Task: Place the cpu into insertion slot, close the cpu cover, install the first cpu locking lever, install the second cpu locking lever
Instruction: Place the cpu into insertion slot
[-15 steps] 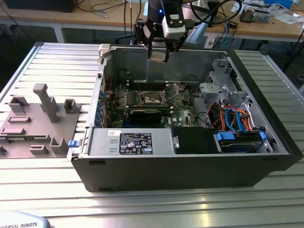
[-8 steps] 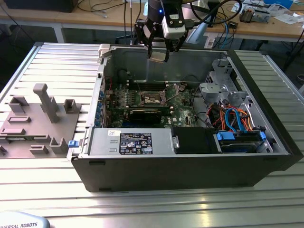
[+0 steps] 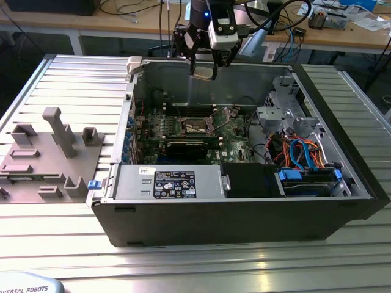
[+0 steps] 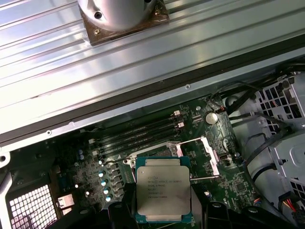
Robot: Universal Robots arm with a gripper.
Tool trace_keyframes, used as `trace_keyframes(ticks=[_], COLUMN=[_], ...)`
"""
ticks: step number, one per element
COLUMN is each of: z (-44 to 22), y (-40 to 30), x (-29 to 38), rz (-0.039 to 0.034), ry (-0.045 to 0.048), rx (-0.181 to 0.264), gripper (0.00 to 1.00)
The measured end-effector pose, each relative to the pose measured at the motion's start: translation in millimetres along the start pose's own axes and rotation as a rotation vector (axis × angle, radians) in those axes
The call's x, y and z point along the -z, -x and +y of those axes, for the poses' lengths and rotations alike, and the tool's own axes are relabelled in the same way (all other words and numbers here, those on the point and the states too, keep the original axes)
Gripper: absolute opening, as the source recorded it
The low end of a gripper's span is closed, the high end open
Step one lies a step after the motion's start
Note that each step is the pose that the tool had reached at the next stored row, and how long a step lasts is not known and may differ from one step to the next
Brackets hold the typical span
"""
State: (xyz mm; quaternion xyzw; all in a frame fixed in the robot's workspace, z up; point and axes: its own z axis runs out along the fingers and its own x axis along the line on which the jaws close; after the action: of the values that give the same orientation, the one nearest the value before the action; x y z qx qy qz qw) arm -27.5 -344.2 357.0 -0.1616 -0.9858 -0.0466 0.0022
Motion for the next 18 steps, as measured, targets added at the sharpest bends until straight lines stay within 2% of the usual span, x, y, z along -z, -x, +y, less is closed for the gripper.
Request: trace_keyframes(ticks=[18], z=[0.0], y=[0.0], x=[0.0], rz=[-0.0008], ry=[0.0002], rx=[-0.009], gripper=[0.54])
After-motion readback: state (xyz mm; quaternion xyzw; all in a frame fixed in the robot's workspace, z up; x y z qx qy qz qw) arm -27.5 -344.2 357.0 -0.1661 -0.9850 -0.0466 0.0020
